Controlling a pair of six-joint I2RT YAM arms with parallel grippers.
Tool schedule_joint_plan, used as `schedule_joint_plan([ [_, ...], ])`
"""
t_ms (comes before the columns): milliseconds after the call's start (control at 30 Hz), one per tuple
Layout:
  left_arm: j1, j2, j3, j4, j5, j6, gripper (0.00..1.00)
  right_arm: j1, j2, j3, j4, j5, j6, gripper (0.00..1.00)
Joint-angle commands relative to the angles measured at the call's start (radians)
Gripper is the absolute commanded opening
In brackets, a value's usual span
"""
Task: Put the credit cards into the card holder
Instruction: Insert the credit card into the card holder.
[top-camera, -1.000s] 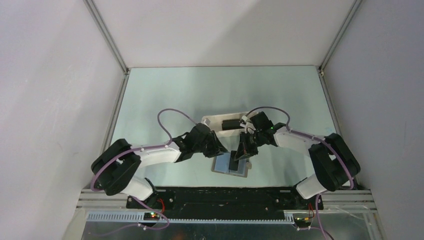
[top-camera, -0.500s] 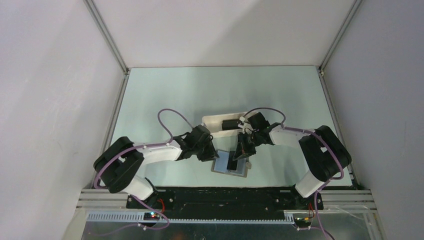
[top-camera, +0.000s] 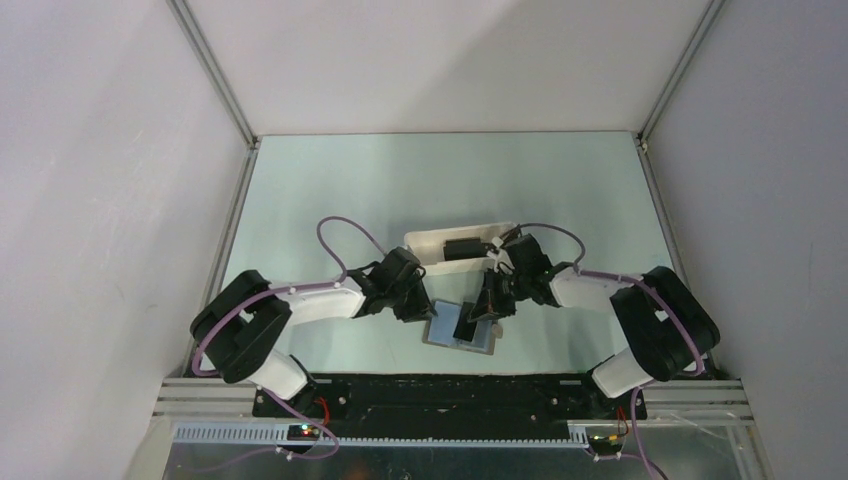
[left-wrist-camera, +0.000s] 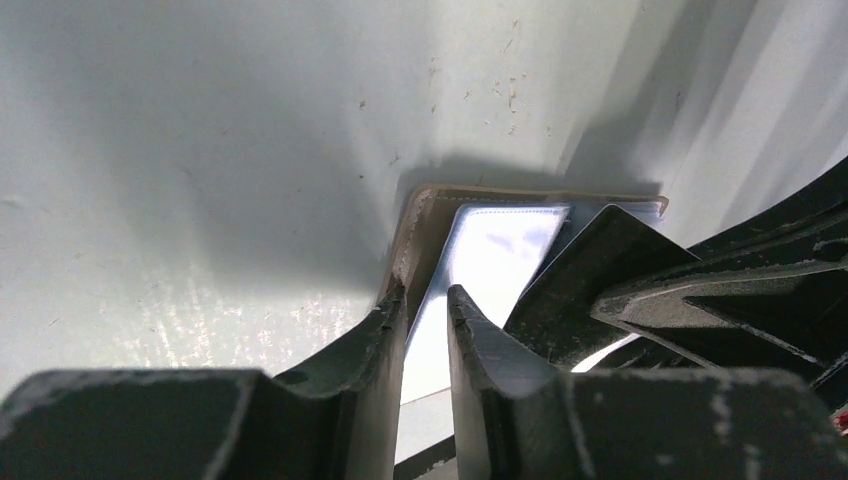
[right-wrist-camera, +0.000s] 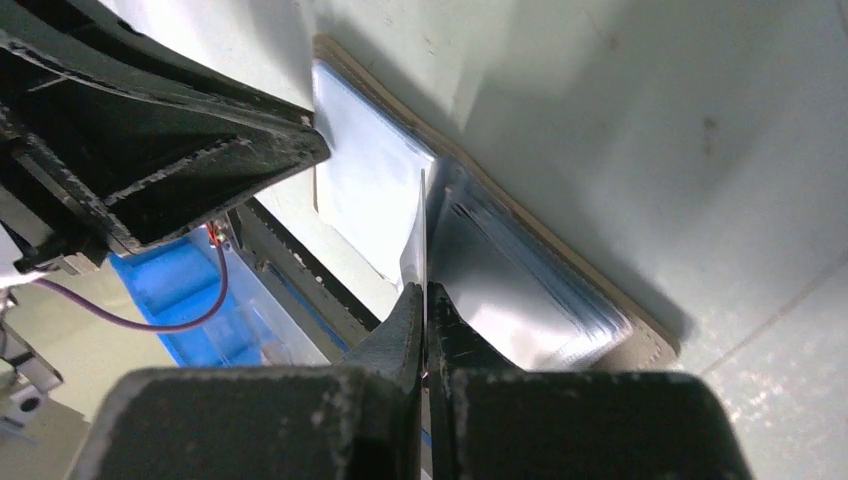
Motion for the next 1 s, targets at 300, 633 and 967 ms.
schedule_joint_plan([
  [300, 0.004, 0.063, -0.004, -0.072, -0.040, 0.052, 0.26, -0.034, -0.067, -0.202, 0.274, 0.042, 0.236, 0.00],
  [633, 0.003, 0.077, 0.002, -0.070, -0.034, 0.057, 0.24, -0.087, -0.037, -0.241, 0.397, 0.001, 0.276, 0.00],
  [967, 0.004, 0.086, 0.006, -0.071, -0.026, 0.063, 0.24, -0.070, 0.049, -0.243, 0.495, -0.010, 0.295, 0.00],
])
